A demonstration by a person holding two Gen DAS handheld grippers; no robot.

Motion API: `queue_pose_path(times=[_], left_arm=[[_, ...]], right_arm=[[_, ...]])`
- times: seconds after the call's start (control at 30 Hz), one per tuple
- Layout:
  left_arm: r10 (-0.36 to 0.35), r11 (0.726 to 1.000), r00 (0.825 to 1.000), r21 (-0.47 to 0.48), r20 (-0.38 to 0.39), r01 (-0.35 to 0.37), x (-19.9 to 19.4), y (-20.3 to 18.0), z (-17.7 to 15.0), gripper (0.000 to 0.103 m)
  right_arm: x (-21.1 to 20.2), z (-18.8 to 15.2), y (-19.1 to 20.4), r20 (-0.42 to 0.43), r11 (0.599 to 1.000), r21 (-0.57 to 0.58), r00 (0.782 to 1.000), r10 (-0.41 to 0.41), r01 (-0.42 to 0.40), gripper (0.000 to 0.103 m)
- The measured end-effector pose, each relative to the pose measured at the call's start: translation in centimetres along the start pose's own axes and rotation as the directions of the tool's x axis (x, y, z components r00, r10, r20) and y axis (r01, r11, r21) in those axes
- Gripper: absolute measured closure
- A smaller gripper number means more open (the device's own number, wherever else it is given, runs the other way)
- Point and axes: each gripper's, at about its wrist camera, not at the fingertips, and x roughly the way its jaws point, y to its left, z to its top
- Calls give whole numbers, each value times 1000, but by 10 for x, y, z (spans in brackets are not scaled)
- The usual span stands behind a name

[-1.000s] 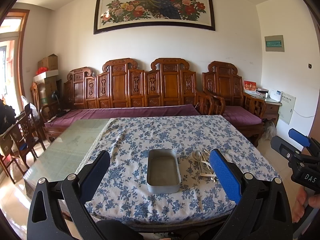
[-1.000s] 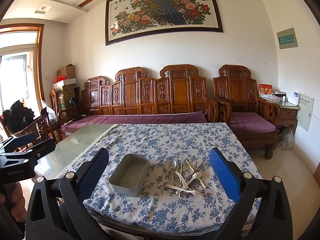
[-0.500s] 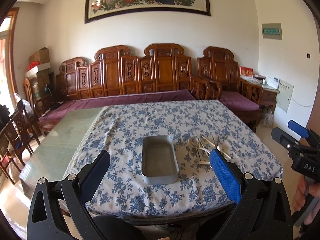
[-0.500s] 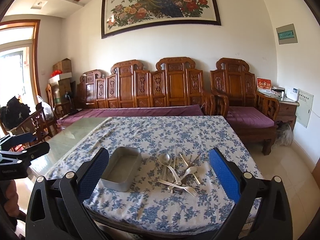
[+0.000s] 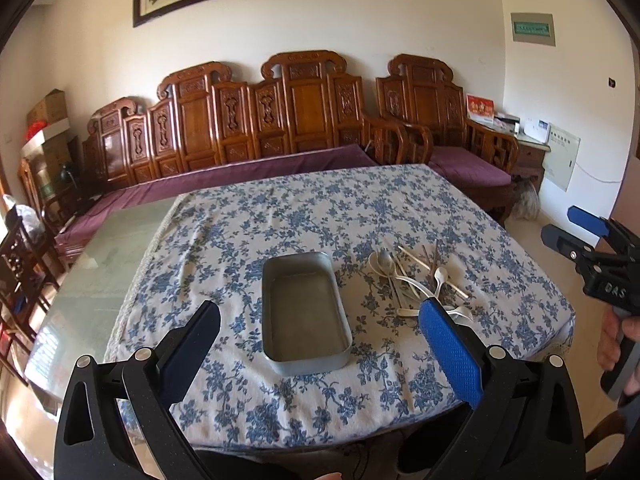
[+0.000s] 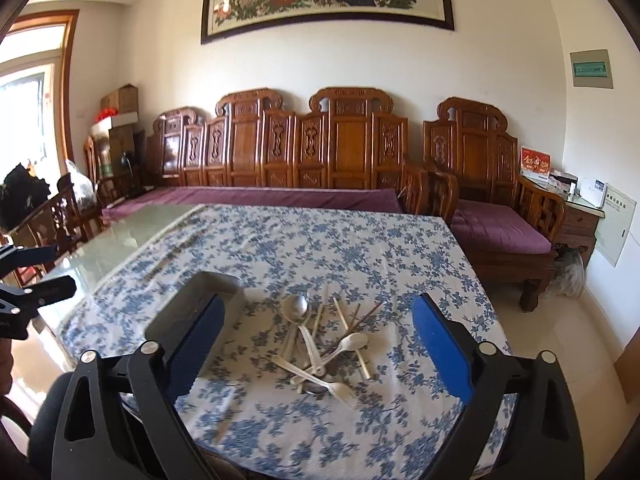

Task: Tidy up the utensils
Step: 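Reach the right tool into the utensil pile and grasp a white plastic fork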

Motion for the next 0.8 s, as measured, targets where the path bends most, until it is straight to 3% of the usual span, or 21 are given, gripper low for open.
queue_pose_path(times=[0.17, 0.37, 0.57, 0.8], left_arm=[[-33, 999, 998, -2, -50, 32, 32, -3, 1, 6], [-77, 997, 990, 5, -117, 78, 67, -17, -11, 7], [-110, 994, 979, -17, -170, 109, 93, -23, -24, 7], [-132, 991, 969, -25, -209, 130, 113, -34, -37, 7]], right_arm=[[36, -2, -18, -74, 999, -22, 997, 23, -25, 21], [82, -31, -33, -201, 997, -20, 977, 72, -78, 37], [127, -70, -23, -335, 989, -53, 935, 114, -140, 43], [170, -110, -16, -451, 980, -121, 888, 90, -161, 45]])
